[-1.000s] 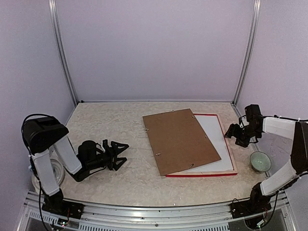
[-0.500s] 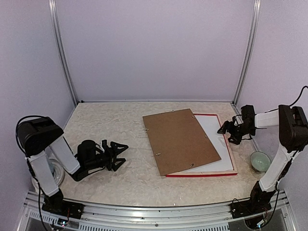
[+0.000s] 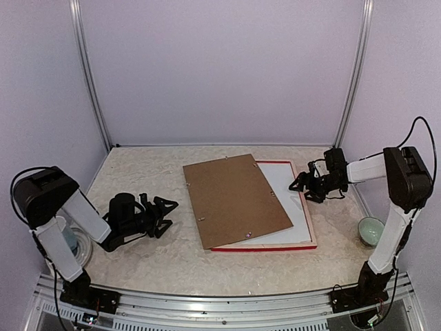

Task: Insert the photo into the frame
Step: Move the frame body to the center of the board.

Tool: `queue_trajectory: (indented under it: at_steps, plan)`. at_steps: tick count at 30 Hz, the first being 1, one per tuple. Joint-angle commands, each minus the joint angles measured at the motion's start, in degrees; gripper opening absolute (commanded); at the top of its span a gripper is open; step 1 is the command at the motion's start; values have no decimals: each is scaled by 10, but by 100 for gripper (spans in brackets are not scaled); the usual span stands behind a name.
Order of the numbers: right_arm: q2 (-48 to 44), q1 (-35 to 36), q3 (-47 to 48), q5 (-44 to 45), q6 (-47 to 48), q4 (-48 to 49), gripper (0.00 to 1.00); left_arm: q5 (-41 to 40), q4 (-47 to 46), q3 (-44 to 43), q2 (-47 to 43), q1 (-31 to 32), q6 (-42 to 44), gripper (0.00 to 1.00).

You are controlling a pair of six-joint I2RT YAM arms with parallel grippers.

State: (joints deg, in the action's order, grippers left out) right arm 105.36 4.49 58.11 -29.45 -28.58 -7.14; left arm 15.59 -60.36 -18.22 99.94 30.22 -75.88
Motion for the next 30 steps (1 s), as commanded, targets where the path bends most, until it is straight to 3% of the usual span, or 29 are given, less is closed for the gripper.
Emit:
queue_trajectory:
  at_steps: [1,8,15,26,30]
  plan:
    - [10,52,-6,-19,-15,20,85,-33,102,-18,-26,-29,61,89]
    - [6,94,-6,23,-21,21,84,-69,199,-55,-55,-80,120,89]
    - [27,115,16,39,-16,20,82,-101,248,-96,-64,-85,145,89]
    - [35,141,16,37,20,34,63,-88,236,-82,-65,-79,142,89]
    - [34,141,7,40,16,38,50,-85,231,-73,-71,-76,139,89]
